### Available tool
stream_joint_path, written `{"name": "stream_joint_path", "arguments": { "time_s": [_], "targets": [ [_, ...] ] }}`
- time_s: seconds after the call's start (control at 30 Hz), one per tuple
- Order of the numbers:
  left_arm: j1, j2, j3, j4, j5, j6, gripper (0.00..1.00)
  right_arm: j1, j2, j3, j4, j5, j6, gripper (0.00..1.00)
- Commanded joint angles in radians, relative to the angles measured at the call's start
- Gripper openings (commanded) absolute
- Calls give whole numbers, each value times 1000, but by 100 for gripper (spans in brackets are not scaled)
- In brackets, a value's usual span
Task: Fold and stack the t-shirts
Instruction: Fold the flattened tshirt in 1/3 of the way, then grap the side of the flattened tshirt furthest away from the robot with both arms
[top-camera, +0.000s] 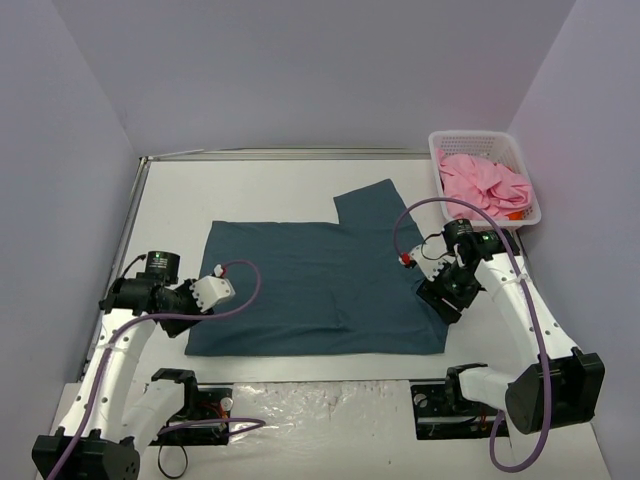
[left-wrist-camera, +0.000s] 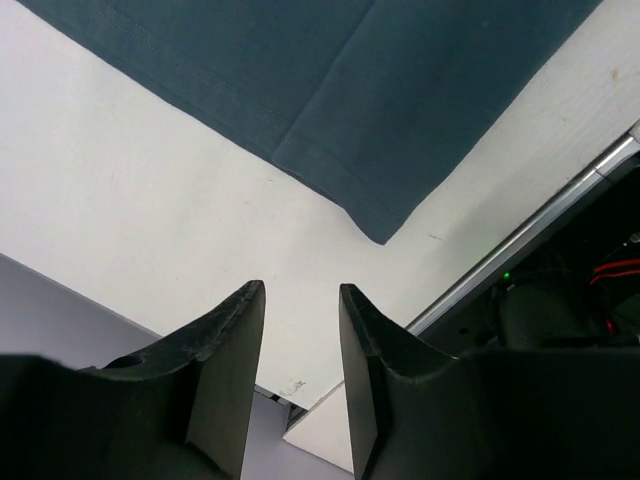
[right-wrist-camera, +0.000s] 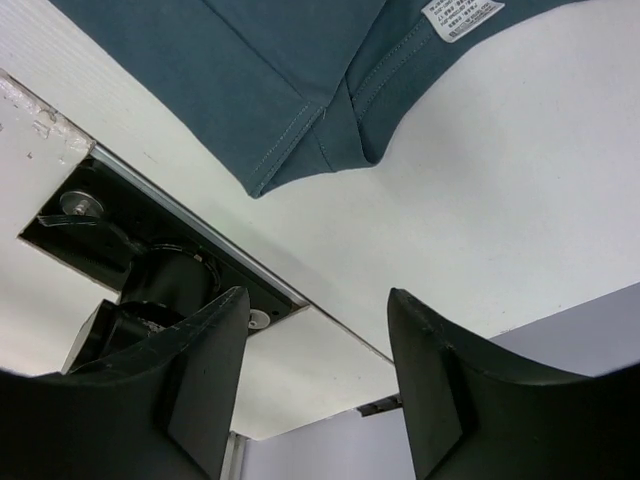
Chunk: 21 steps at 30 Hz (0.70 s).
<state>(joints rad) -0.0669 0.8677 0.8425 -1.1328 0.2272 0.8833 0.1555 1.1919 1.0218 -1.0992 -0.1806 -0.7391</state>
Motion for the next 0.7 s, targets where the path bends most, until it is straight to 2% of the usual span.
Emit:
{"name": "stream_joint_path", "arguments": {
  "time_s": [0.0,0.17,0.33,0.5,0.67],
  "targets": [
    [7,14,52,-70,40,54,35,-8,5,21,-59,12,-13,54],
    [9,54,110,-78,58,56,35,-8,37,75,-64,29,-14,55],
    [10,131,168,43,43,-30,36,-8,103,182,-53,23,-26,55],
    [27,341,294,233,64,-212,36,-8,225,320,36,-25,-2,54],
    [65,658,481,312,230,-362,36,-10,403,506,107,-127,24,51]
  ]
}}
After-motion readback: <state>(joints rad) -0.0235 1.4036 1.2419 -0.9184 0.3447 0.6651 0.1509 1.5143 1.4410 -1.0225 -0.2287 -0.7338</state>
